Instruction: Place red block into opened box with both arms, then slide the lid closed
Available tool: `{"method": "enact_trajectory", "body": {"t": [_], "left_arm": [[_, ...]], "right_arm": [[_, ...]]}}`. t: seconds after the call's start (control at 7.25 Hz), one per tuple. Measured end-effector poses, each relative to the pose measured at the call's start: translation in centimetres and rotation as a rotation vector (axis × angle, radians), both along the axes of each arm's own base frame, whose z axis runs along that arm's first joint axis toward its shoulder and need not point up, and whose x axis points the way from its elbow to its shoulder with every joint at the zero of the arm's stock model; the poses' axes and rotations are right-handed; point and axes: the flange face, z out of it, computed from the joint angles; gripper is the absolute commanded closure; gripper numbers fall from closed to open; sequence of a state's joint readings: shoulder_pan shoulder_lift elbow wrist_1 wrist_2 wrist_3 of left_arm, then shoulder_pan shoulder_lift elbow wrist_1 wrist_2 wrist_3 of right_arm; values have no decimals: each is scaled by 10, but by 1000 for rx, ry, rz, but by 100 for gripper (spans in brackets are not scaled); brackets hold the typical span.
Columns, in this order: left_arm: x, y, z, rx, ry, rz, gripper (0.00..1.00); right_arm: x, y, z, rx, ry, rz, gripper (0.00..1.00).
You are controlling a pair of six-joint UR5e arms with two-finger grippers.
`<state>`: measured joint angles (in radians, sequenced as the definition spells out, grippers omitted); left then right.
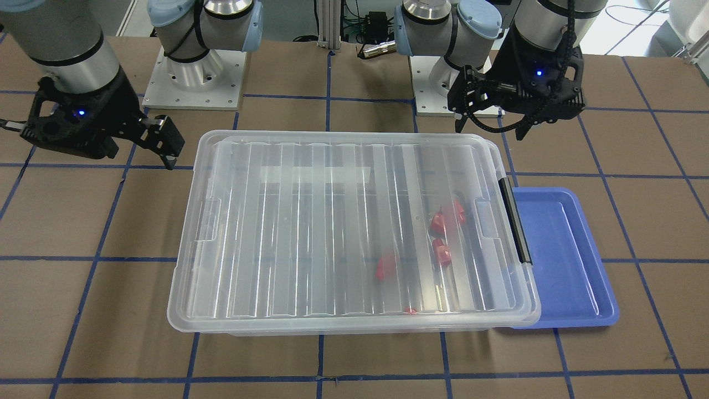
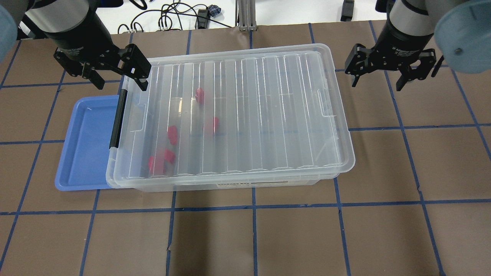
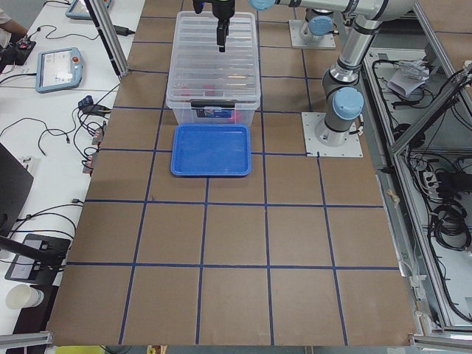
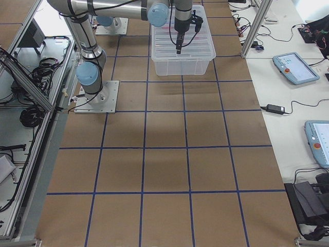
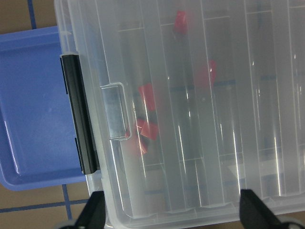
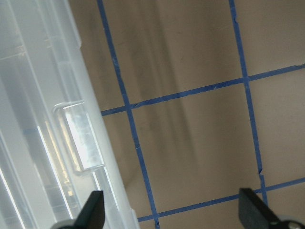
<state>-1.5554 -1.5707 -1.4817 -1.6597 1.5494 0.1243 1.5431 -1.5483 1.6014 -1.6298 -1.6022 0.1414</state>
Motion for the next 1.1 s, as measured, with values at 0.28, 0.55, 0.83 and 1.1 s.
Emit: {"method": "enact_trajectory", "body": {"t": [0.28, 0.55, 0.83, 1.1], "left_arm": [[0, 1, 1, -1, 0, 0, 0], [0, 0, -1, 2, 2, 0, 0], [0, 1, 0, 1, 2, -2, 0], [0, 5, 3, -1, 2, -2, 0]], "right_arm": [[17, 9, 5, 1, -5, 43, 0], [17, 17, 8, 32, -26, 61, 0], [13, 22, 7, 69, -29, 56, 0], [10, 25, 10, 77, -27, 51, 0]]}}
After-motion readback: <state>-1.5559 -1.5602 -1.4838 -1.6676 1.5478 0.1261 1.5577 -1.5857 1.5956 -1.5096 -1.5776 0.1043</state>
